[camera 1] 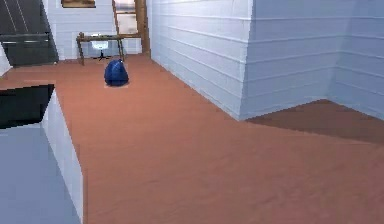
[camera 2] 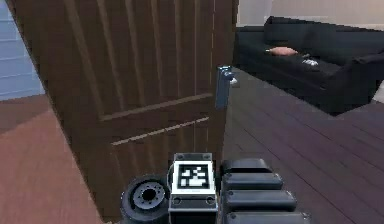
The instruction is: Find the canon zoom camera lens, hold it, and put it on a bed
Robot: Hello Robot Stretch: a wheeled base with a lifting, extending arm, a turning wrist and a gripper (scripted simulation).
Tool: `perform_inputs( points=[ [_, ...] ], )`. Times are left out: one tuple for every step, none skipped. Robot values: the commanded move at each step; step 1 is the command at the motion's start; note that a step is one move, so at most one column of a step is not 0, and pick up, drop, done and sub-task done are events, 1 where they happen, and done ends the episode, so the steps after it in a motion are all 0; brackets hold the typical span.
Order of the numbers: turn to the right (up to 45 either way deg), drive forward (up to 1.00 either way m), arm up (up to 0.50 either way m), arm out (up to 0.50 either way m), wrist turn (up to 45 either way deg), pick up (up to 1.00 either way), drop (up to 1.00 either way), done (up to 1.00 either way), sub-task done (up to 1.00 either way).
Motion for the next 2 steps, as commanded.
perform_inputs(
  points=[
    [0.0,1.0,0.0,0.0,0.0,0.0,0.0,0.0,0.0],
    [-30.0,0.0,0.0,0.0,0.0,0.0,0.0,0.0,0.0]
  ],
)
